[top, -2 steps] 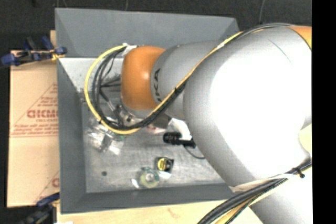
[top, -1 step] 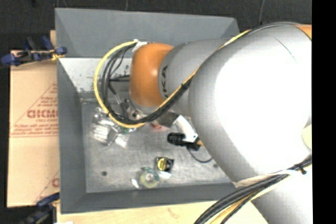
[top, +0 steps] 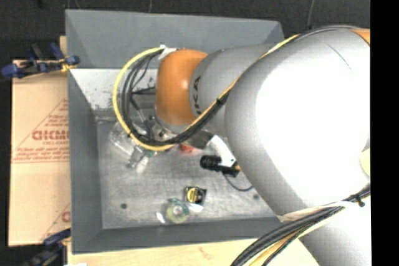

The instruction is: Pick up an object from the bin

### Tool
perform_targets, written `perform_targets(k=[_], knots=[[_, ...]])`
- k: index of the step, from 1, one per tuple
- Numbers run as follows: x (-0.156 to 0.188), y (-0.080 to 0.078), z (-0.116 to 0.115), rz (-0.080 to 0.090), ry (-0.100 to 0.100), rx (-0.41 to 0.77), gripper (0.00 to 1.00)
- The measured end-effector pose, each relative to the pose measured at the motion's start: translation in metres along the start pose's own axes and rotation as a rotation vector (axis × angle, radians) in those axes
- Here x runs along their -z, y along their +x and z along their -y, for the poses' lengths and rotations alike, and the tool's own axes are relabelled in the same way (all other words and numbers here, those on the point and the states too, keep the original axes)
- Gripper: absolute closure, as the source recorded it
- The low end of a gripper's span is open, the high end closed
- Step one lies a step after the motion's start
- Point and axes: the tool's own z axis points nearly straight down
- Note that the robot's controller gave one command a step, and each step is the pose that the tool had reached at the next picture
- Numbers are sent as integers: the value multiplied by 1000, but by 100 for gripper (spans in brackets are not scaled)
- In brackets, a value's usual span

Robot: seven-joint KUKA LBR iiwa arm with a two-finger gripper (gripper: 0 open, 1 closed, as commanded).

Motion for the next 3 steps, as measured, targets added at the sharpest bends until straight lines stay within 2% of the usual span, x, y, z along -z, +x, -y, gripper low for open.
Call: perform_targets(k=[1,2,3], knots=[[9,-1,-1,-10,16,8,100],[45,-2,-1,-11,17,13,100],[123,-5,-2,-8,13,20,100]])
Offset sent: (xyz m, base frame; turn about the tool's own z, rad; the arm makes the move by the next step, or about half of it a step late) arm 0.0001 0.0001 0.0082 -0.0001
